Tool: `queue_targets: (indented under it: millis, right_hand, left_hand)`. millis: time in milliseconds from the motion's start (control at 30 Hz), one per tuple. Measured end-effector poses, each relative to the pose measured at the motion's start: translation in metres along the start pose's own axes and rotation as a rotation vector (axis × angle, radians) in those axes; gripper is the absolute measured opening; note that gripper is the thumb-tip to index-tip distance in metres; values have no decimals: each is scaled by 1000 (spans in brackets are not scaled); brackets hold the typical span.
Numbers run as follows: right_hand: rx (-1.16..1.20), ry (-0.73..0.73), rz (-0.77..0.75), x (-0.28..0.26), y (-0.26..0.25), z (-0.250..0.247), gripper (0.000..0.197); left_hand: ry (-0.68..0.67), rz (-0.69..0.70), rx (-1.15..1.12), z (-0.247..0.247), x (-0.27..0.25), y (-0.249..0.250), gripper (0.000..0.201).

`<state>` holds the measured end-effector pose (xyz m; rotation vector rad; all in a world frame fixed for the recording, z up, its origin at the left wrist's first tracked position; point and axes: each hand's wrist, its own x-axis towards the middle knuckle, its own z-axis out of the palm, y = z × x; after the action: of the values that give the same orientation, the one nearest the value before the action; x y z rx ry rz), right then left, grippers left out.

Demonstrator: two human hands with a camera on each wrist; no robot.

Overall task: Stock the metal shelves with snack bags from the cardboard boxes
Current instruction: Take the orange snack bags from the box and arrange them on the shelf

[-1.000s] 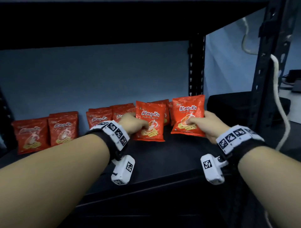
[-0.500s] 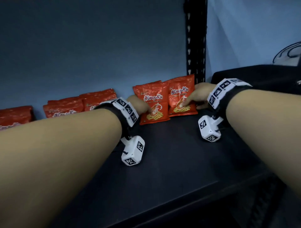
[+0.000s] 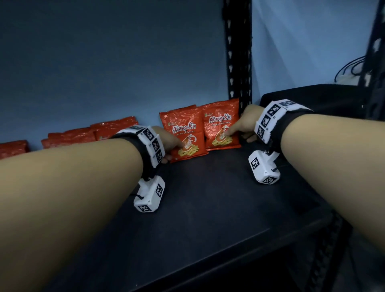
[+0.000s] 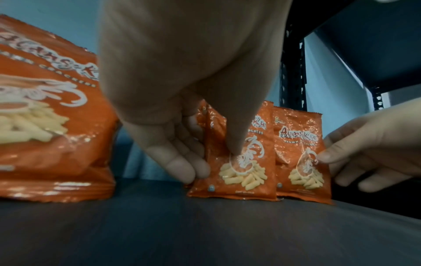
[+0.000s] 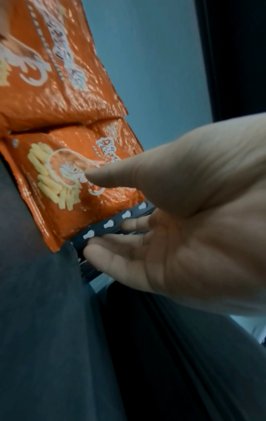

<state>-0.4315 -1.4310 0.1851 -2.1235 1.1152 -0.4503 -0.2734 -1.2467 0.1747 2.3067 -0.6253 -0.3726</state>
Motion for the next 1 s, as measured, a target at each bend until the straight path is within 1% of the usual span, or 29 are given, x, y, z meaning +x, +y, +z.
queue_targets:
  millis: [133, 200, 300, 367, 467, 533, 667, 767, 867, 933, 1000]
  right_hand:
    - [13, -17, 6, -11, 2, -1, 64]
    - [41, -23, 12, -14, 2, 0, 58]
    - [100, -18, -9, -15, 2, 3, 45]
    - [109, -27, -25, -16, 0, 5, 42]
    - [77, -48, -39, -18, -1, 6, 45]
    - [55, -54, -68, -23, -1, 4, 43]
    - [-19, -64, -161, -44, -3, -1, 38]
    - [-78, -66, -239, -69, -7, -4, 34]
    - [-137, -76, -330, -102, -16, 0, 30]
    - [-156, -96, -383, -128, -22, 6, 28]
    - [-165, -120, -443, -156, -29, 15, 27]
  left_hand:
    - [-8, -24, -14, -2, -8, -1, 33]
    - [5, -20, -23, -3, -11, -1, 33]
    - [20, -16, -42, -3, -15, 1, 33]
    - [20, -13, -57, -4, -15, 3, 35]
    - [-2, -16, -71, -6, -17, 5, 39]
    - [-17, -12, -73, -10, -19, 4, 42]
    - [10, 23, -43, -24, -33, -5, 48]
    - [36, 108, 57, -44, -54, -14, 49]
    - [43, 291, 146, -65, -86, -26, 38]
    - [70, 381, 148, -76, -109, -36, 30]
    - [53, 427, 108, -87, -131, -49, 29]
